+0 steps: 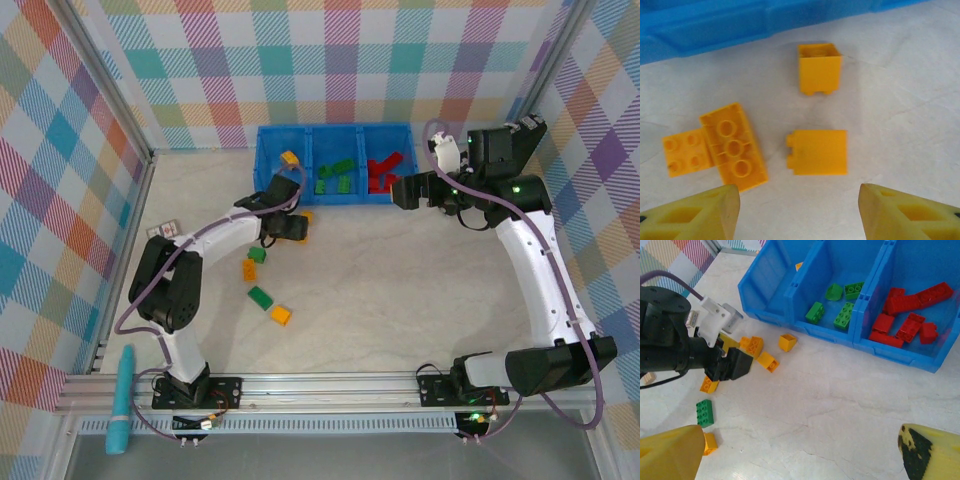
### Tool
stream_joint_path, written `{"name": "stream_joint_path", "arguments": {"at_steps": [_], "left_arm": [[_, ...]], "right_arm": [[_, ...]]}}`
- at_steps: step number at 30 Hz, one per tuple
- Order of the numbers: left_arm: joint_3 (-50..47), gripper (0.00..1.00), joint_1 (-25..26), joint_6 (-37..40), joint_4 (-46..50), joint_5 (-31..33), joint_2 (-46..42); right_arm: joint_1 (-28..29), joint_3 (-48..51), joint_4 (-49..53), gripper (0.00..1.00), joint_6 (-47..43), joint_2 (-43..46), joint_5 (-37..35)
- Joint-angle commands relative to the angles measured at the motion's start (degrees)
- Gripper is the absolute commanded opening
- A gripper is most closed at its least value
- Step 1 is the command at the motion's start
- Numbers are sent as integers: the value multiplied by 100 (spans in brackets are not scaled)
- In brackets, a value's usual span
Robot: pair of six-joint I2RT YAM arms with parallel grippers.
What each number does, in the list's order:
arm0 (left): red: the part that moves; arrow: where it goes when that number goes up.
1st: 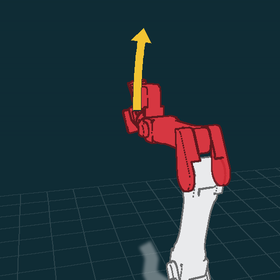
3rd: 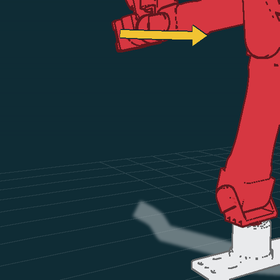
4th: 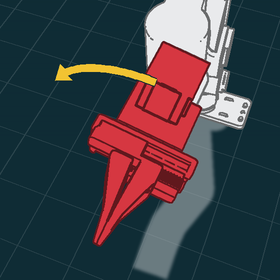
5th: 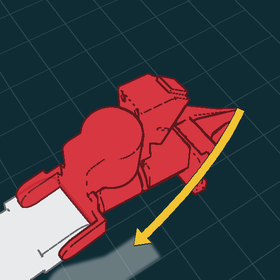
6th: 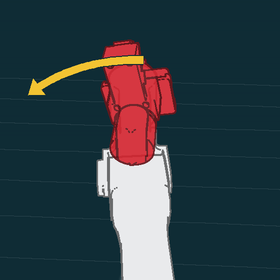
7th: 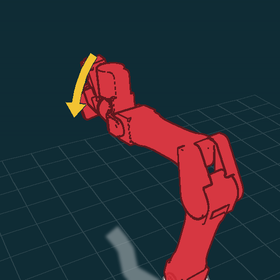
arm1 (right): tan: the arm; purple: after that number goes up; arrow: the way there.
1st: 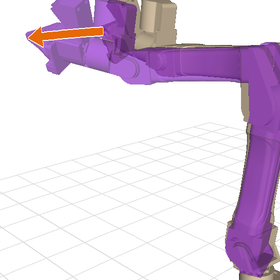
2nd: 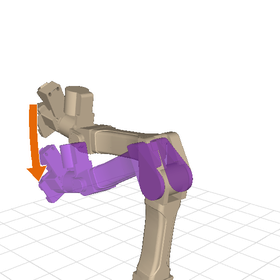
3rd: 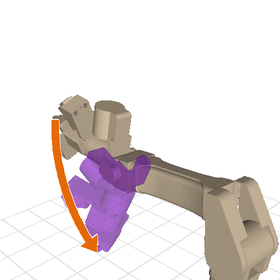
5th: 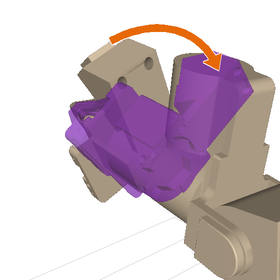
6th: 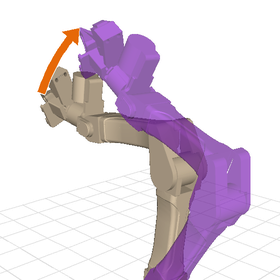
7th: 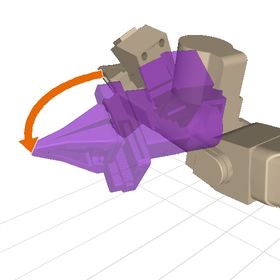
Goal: Sort the legos into containers by color
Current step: Pick up the lego from the center of the table.
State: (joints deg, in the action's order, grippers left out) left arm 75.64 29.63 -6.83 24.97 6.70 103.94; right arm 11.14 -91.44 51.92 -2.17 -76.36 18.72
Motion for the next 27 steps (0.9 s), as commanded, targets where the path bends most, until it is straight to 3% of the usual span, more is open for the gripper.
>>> {"name": "stream_joint_path", "arguments": {"at_steps": [1,16,27], "left_arm": [[181,65,210,352,-35,173,256],[671,74,439,573,-9,927,1033],[788,72,439,650,-282,1088,1426]], "right_arm": [[-33,23,-36,99,10,16,125],[-33,-32,81,99,-106,130,-164],[-36,-46,81,99,-99,78,-202]]}}
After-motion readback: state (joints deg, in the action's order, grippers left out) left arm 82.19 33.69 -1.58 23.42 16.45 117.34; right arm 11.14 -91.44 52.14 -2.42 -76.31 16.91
